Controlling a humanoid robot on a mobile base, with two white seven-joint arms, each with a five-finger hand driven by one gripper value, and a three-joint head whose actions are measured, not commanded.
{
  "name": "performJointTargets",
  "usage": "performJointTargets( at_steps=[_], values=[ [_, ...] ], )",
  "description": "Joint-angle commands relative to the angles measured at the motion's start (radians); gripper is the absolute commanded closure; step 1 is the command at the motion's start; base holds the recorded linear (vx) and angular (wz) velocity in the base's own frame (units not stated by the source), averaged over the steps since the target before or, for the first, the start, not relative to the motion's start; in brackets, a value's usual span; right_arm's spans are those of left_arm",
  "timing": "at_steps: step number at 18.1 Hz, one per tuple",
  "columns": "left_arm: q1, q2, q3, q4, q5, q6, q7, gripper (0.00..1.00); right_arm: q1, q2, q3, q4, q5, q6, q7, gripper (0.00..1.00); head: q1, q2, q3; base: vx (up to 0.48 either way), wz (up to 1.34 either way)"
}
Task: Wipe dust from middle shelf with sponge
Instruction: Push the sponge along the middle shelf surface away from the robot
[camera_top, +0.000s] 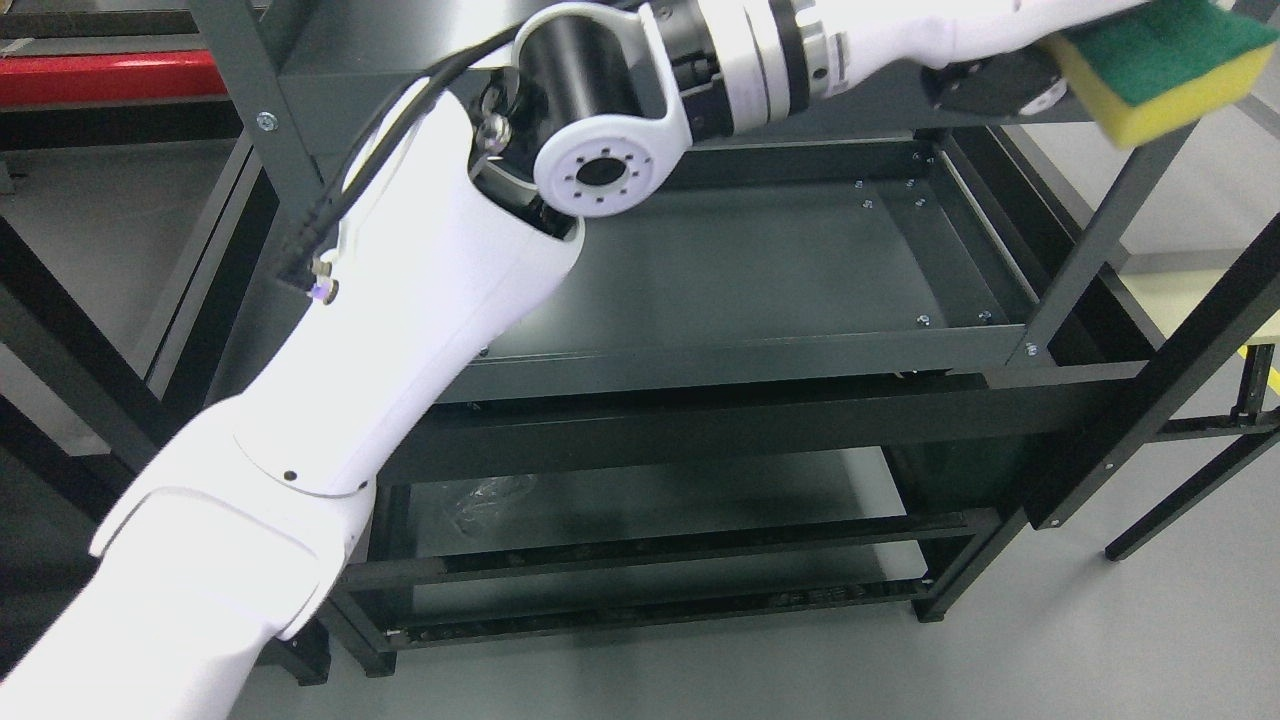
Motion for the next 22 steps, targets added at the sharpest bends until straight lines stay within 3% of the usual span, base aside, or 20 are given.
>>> performJointTargets(
  at_steps=[1,5,13,22],
  values=[
    [-0.145,0.018,-0.154,0.23,-0.094,-0.002,0.012,0.97,0.0,-0.017,0.0,-0.017,0.0,0.001,-0.001,0.0,0.0,0.0,0.0,0.0,0.0],
    [-0.138,0.018,-0.203,0.365,-0.094,-0.036,0.066,0.97,0.0,-0.017,0.0,-0.017,0.0,0.001,-0.001,0.0,0.0,0.0,0.0,0.0,0.0],
    [-0.003,0.018,-0.186,0.365,-0.094,-0.082,0.066,0.97,0.0,-0.017,0.0,-0.017,0.0,0.001,-0.001,0.0,0.0,0.0,0.0,0.0,0.0],
    [-0.001,0.018,0.056,0.333,-0.094,-0.181,0.02,0.97,0.0,-0.017,0.0,-0.017,0.0,0.001,-0.001,0.0,0.0,0.0,0.0,0.0,0.0]
  ],
)
